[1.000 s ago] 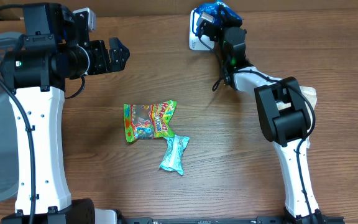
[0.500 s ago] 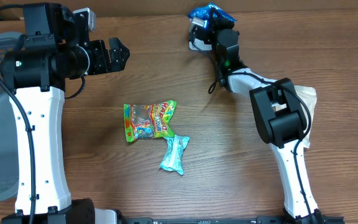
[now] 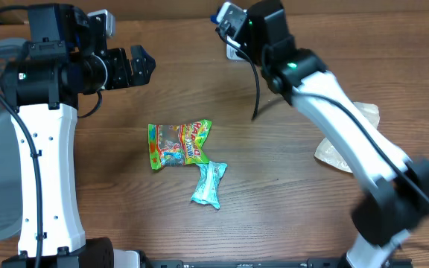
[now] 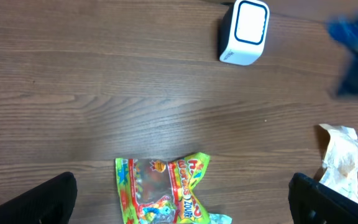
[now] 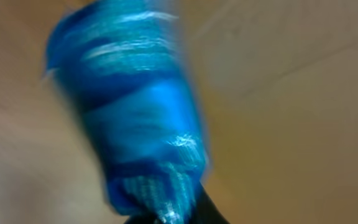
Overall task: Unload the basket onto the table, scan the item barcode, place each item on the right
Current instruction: 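Carry the blue bar right and drop it beside the pouch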
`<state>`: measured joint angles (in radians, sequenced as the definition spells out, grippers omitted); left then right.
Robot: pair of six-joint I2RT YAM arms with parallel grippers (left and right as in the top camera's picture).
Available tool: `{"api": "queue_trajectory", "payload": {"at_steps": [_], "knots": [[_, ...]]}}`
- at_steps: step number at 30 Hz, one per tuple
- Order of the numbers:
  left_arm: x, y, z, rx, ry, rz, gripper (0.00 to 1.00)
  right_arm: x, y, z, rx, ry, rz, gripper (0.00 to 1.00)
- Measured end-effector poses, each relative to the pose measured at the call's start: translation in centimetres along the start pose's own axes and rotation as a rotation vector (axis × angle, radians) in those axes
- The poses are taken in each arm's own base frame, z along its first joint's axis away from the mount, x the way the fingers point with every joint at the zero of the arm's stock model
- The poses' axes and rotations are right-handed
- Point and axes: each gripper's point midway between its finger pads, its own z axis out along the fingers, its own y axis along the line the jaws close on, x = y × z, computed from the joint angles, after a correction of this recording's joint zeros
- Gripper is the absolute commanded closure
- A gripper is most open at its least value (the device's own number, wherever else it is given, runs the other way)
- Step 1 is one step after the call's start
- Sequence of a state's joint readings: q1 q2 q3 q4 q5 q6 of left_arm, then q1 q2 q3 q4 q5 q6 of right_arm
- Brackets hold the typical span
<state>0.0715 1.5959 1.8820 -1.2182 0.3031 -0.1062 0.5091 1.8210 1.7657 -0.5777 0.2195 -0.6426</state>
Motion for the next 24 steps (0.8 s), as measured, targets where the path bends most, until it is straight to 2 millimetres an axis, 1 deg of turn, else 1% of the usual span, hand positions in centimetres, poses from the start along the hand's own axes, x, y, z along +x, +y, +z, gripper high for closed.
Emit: {"api": "queue_trajectory", "payload": {"at_steps": [1, 2, 3, 4, 5, 6, 7, 8, 9, 10, 11, 12, 14, 15, 16, 17, 18, 20, 21, 24], "knots": [[0.0, 0.0, 0.0, 0.0, -0.001, 0.0, 0.0, 0.4, 0.8, -2.7, -0.057, 0.031, 0.125, 0.96], [-0.1, 0.0, 0.0, 0.0, -0.003, 0.001, 0.0, 1.3, 1.3, -4.3, -0.094, 0.075, 0.212, 0.96], [0.0, 0.0, 0.0, 0.0, -0.001, 0.0, 0.0, 3.5, 2.0, -6.1, -0.134, 0.175, 0.35, 0.96], [-0.1, 0.0, 0.0, 0.0, -0.003, 0.001, 0.0, 5.0, 2.4, -6.6, -0.148, 0.241, 0.415, 0.96], [0.0, 0.0, 0.0, 0.0, 0.0, 0.0, 0.0, 7.1, 2.7, -6.9, -0.152, 0.323, 0.496, 0.96], [0.0, 0.0, 0.0, 0.0, 0.0, 0.0, 0.0, 8.5, 2.9, -6.8, -0.149, 0.378, 0.554, 0.96], [0.0, 0.0, 0.0, 0.0, -0.002, 0.001, 0.0, 11.7, 3.3, -6.3, -0.139, 0.488, 0.649, 0.96], [0.0, 0.0, 0.0, 0.0, -0.002, 0.001, 0.01, 14.3, 3.7, -5.7, -0.127, 0.57, 0.723, 0.96], [0.0, 0.0, 0.0, 0.0, -0.002, 0.001, 0.0, 15.7, 3.8, -5.3, -0.123, 0.608, 0.76, 0.96], [0.0, 0.0, 0.0, 0.0, -0.001, 0.0, 0.0, 19.5, 4.5, -4.2, -0.112, 0.707, 0.864, 0.96], [0.0, 0.0, 0.0, 0.0, -0.001, 0.0, 0.0, 21.0, 4.8, -3.9, -0.109, 0.742, 0.907, 0.96], [0.0, 0.0, 0.0, 0.0, -0.002, 0.001, 0.0, 24.1, 5.2, -3.3, -0.092, 0.808, 0.992, 0.96], [0.0, 0.0, 0.0, 0.0, -0.001, 0.0, 0.0, 26.9, 5.2, -2.5, -0.062, 0.829, 1.071, 0.96], [0.0, 0.0, 0.0, 0.0, -0.002, 0.001, 0.0, 27.7, 5.1, -2.3, -0.052, 0.836, 1.092, 0.96], [0.0, 0.0, 0.0, 0.0, -0.001, 0.0, 0.0, 29.6, 5.1, -2.1, -0.033, 0.852, 1.135, 0.96], [0.0, 0.0, 0.0, 0.0, -0.002, 0.001, 0.0, 30.7, 5.1, -2.1, -0.021, 0.865, 1.159, 0.96], [0.0, 0.0, 0.0, 0.0, -0.002, 0.001, 0.0, 32.3, 4.9, -1.9, 0.005, 0.866, 1.195, 0.96], [0.0, 0.0, 0.0, 0.0, -0.002, 0.001, 0.0, 33.9, 4.7, -1.8, 0.031, 0.867, 1.228, 0.91], [-0.1, 0.0, 0.0, 0.0, -0.002, 0.001, 0.0, 34.3, 4.4, -1.7, 0.046, 0.864, 1.23, 0.89], [0.0, 0.0, 0.0, 0.0, -0.002, 0.001, 0.0, 35.4, 3.4, -1.8, 0.089, 0.86, 1.218, 0.88]]}}
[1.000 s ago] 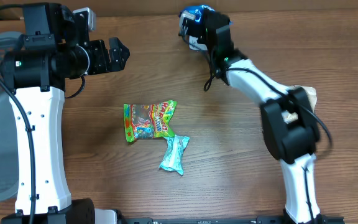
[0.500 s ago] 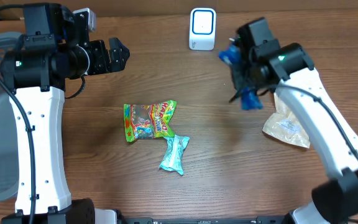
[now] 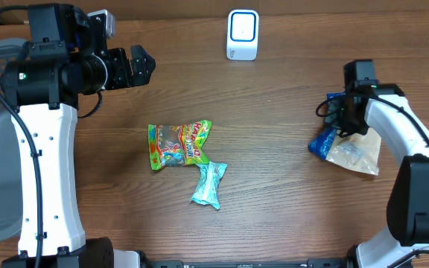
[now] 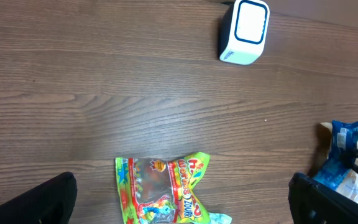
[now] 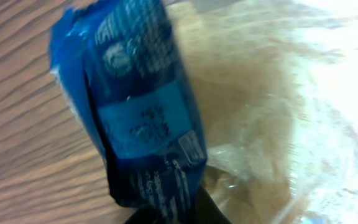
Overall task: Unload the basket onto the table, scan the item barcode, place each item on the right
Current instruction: 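Carry the blue bar right and drop it beside the pouch, then move the right gripper over to the mint-green packet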
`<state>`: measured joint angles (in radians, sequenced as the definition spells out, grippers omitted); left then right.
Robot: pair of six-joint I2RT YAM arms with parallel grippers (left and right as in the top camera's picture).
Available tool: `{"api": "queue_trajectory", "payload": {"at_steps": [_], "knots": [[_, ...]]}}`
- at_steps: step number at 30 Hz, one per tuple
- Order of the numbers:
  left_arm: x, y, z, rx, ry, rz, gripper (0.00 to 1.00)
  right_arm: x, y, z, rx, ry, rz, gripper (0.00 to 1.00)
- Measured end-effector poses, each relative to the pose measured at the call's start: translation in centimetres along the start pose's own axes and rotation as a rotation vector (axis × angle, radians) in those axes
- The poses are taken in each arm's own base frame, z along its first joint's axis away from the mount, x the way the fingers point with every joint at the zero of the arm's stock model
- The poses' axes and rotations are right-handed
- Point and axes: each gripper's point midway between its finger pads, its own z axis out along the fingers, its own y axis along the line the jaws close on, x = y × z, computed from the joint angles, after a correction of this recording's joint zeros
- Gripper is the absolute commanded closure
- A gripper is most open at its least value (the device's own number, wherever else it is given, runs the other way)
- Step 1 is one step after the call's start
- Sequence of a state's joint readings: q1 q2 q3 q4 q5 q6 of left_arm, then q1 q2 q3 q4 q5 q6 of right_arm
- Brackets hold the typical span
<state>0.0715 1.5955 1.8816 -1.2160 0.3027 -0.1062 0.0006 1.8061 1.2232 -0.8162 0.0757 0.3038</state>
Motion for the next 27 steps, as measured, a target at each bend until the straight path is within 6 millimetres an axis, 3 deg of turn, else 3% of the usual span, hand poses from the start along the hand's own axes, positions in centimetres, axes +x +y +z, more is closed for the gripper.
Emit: {"api": "queue_trajectory", "payload": {"at_steps": [3, 4, 6, 8, 10, 13, 15, 18, 22, 27], "knots": [[0.0, 0.0, 0.0, 0.0, 0.0, 0.0, 0.0, -1.2, -2.1, 0.1, 0.034, -0.029, 0.016, 0.84], [0.0, 0.0, 0.0, 0.0, 0.0, 0.0, 0.01, -1.5, -2.9, 0.1, 0.047, -0.035, 0.023, 0.74], [0.0, 0.0, 0.0, 0.0, 0.0, 0.0, 0.0, -1.7, -3.8, 0.1, 0.057, -0.034, 0.035, 0.33], [0.0, 0.0, 0.0, 0.0, 0.0, 0.0, 0.0, -0.9, -4.1, -0.1, 0.058, 0.005, 0.032, 0.17], [0.0, 0.0, 0.0, 0.0, 0.0, 0.0, 0.0, 0.0, -3.5, -0.9, 0.024, 0.066, 0.021, 0.14], [0.0, 0.0, 0.0, 0.0, 0.001, 0.0, 0.0, -1.1, -0.9, -4.1, -0.099, 0.097, 0.023, 0.11], [0.0, 0.0, 0.0, 0.0, 0.0, 0.0, 0.0, -2.6, 2.1, -7.3, -0.24, 0.08, 0.012, 0.1], [0.0, 0.0, 0.0, 0.0, 0.001, 0.0, 0.0, -2.0, 6.0, -9.3, -0.397, 0.105, -0.051, 0.08], [0.0, 0.0, 0.0, 0.0, 0.001, 0.0, 0.0, 2.6, 11.5, -9.7, -0.518, 0.188, -0.277, 0.07], [0.0, 0.0, 0.0, 0.0, 0.0, 0.0, 0.01, 11.8, 17.5, -8.2, -0.585, 0.302, -0.565, 0.13]]}}
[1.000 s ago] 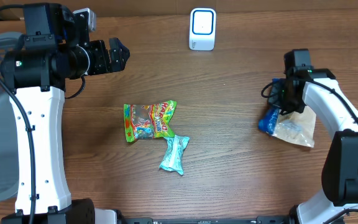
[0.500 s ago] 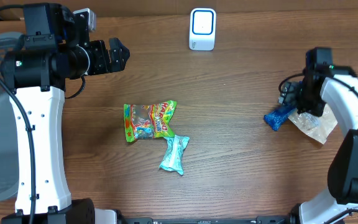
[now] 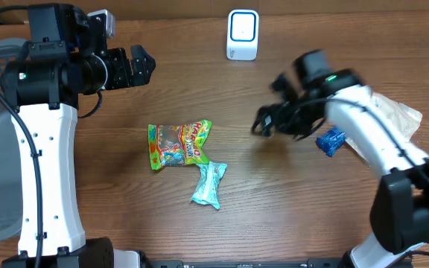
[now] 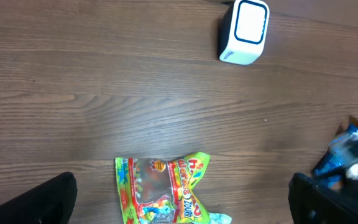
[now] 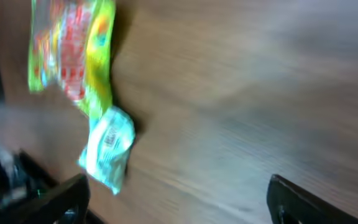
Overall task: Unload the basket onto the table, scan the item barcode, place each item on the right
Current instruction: 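Move the right gripper over to the mint-green packet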
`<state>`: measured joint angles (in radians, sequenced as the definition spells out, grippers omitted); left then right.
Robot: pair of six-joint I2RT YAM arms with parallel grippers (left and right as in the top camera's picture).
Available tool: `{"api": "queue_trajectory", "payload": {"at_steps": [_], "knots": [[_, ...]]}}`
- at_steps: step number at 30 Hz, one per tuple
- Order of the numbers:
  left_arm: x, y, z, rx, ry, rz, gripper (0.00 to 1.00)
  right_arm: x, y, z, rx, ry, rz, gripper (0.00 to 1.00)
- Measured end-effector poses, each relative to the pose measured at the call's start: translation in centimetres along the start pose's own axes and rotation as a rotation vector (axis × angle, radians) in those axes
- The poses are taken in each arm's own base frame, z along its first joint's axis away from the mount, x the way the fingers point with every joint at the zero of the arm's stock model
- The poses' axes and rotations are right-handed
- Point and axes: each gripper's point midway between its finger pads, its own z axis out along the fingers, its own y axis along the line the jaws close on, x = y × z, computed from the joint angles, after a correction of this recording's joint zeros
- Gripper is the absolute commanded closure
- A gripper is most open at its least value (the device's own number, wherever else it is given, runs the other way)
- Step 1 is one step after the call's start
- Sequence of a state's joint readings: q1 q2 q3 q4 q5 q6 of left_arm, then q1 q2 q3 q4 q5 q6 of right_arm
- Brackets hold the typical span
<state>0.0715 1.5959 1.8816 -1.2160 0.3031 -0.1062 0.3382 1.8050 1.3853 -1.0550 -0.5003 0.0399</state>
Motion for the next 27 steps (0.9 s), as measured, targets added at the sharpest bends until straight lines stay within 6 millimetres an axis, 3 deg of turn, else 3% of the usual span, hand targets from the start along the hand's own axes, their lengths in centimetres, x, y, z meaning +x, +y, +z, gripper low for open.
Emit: {"api": "queue_trajectory", "payload": {"at_steps": [4, 6, 8, 11, 14, 18, 22, 27], "knots": [[0.0, 0.0, 0.0, 0.0, 0.0, 0.0, 0.0, 2.9, 4.5, 3.8, -0.025, 0.089, -0.096, 0.24], [0.0, 0.0, 0.0, 0.0, 0.0, 0.0, 0.0, 3.0, 7.0, 5.0, -0.05, 0.073, -0.125, 0.25], [0.0, 0.0, 0.0, 0.0, 0.0, 0.0, 0.0, 2.5, 11.1, 6.6, -0.098, 0.018, -0.106, 0.27], [0.0, 0.0, 0.0, 0.0, 0.0, 0.0, 0.0, 2.0, 14.2, 7.8, -0.1, -0.049, -0.035, 0.28], [0.0, 0.0, 0.0, 0.0, 0.0, 0.0, 0.01, 3.5, 16.4, 9.5, -0.051, -0.075, 0.026, 0.27], [0.0, 0.0, 0.0, 0.0, 0.0, 0.0, 0.0, 5.6, 16.8, 12.2, 0.0, -0.03, 0.084, 0.23], [0.0, 0.0, 0.0, 0.0, 0.0, 0.0, 0.0, 7.0, 14.1, 14.9, 0.056, 0.084, 0.186, 0.19], [0.0, 0.0, 0.0, 0.0, 0.0, 0.0, 0.0, 8.0, 9.3, 12.1, 0.16, 0.21, 0.254, 0.14]]}}
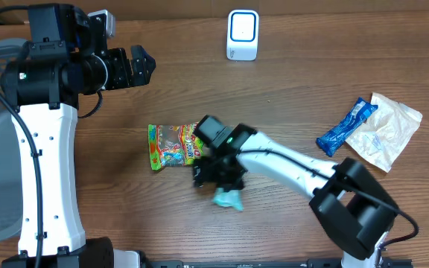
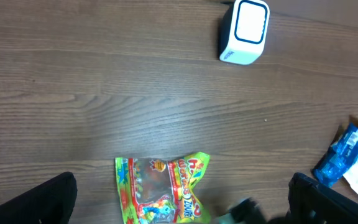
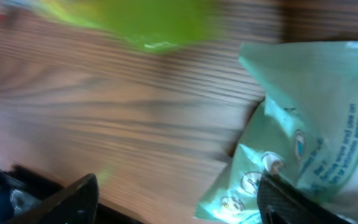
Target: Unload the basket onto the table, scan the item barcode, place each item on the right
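Observation:
The white barcode scanner [image 1: 243, 33] stands at the table's back edge, also in the left wrist view [image 2: 245, 31]. A colourful gummy bag [image 1: 171, 145] lies mid-table, with a teal packet [image 1: 230, 198] just right of it. My right gripper [image 1: 216, 174] is low over the teal packet [image 3: 319, 140], open, one finger [image 3: 300, 199] over the packet's edge and nothing gripped. A blue packet [image 1: 346, 126] lies at the right against a clear crinkled bag [image 1: 387, 134]. My left gripper [image 1: 137, 65] hangs open high at the back left, holding nothing.
The wooden table [image 1: 296, 82] carries only these items. My right arm [image 1: 289, 164] stretches across the middle from the front right. The left arm's white column [image 1: 47, 171] stands along the left side.
My right gripper has moved from the middle right of the table to the teal packet beside the gummy bag. The blue packet lies by the clear bag. The left arm has not moved.
My right gripper held the blue packet up by the scanner at the back. Then it held it over the clear bag at the right. Then it was open and away, the blue packet left lying there. Now it is at the teal packet.

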`<state>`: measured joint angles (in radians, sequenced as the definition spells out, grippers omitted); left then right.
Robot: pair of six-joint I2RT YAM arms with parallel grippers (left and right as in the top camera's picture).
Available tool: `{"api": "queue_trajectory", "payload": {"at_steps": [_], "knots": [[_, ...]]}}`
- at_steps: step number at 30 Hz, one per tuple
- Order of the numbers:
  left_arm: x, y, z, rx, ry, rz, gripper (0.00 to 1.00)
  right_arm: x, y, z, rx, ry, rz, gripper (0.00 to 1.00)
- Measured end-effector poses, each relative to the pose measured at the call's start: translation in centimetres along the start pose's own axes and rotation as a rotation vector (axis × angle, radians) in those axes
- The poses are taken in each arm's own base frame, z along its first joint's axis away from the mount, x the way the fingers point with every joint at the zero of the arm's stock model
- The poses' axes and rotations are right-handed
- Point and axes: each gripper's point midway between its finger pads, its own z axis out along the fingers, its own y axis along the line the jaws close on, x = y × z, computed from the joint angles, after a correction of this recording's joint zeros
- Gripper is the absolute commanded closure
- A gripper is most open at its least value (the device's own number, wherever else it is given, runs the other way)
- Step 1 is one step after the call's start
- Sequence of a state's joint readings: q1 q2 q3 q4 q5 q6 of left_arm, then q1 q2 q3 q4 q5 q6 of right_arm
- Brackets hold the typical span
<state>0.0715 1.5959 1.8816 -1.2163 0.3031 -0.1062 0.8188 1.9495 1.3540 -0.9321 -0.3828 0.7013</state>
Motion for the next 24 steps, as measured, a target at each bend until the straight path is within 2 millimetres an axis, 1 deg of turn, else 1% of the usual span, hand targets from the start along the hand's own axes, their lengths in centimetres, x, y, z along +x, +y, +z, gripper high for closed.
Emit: {"api": "queue_trajectory", "payload": {"at_steps": [1, 2, 4, 6, 7, 9, 11, 13, 14, 15, 16, 17, 18, 19, 21, 22, 24], "knots": [[0.0, 0.0, 0.0, 0.0, 0.0, 0.0, 0.0, 0.0, -1.1, -0.5, 0.024, 0.018, -0.013, 0.13], [0.0, 0.0, 0.0, 0.0, 0.0, 0.0, 0.0, -0.5, -2.6, -1.2, 0.043, 0.032, -0.04, 0.1], [0.0, 0.0, 0.0, 0.0, 0.0, 0.0, 0.0, -2.3, -4.5, -2.4, 0.053, 0.007, -0.11, 0.07], [0.0, 0.0, 0.0, 0.0, 0.0, 0.0, 0.0, -4.1, -6.0, -3.9, 0.061, -0.024, -0.149, 0.07], [0.0, 0.0, 0.0, 0.0, 0.0, 0.0, 0.01, -4.6, -6.5, -4.5, 0.061, -0.032, -0.152, 0.07], [0.0, 0.0, 0.0, 0.0, 0.0, 0.0, 0.0, -5.6, -7.4, -6.5, 0.058, -0.041, -0.125, 0.07], [0.0, 0.0, 0.0, 0.0, 0.0, 0.0, 0.0, -6.2, -8.3, -8.0, 0.051, -0.049, -0.076, 0.07], [0.0, 0.0, 0.0, 0.0, 0.0, 0.0, 0.0, -5.8, -9.7, -9.0, 0.06, -0.027, -0.009, 0.08], [0.0, 0.0, 0.0, 0.0, -0.001, 0.0, 0.0, -5.2, -10.8, -9.6, 0.071, -0.003, 0.035, 0.11], [0.0, 0.0, 0.0, 0.0, 0.0, 0.0, 0.0, -4.9, -11.4, -9.8, 0.083, 0.009, 0.058, 0.18], [0.0, 0.0, 0.0, 0.0, 0.0, 0.0, 0.01, -4.4, -12.2, -9.8, 0.1, 0.027, 0.081, 0.34], [0.0, 0.0, 0.0, 0.0, 0.0, 0.0, 0.0, -3.7, -12.8, -9.3, 0.115, 0.052, 0.088, 0.61], [0.0, 0.0, 0.0, 0.0, 0.0, 0.0, 0.0, -3.0, -13.3, -8.7, 0.127, 0.076, 0.102, 0.77], [0.0, 0.0, 0.0, 0.0, 0.0, 0.0, 0.0, -2.2, -13.9, -8.0, 0.141, 0.104, 0.107, 0.87], [0.0, 0.0, 0.0, 0.0, -0.001, 0.0, 0.0, -0.6, -15.1, -6.8, 0.172, 0.155, 0.126, 0.96], [0.0, 0.0, 0.0, 0.0, 0.0, 0.0, 0.0, 0.2, -15.8, -6.2, 0.193, 0.183, 0.132, 0.96], [0.0, 0.0, 0.0, 0.0, 0.0, 0.0, 0.0, 1.0, -16.8, -5.7, 0.225, 0.204, 0.145, 0.96]]}}
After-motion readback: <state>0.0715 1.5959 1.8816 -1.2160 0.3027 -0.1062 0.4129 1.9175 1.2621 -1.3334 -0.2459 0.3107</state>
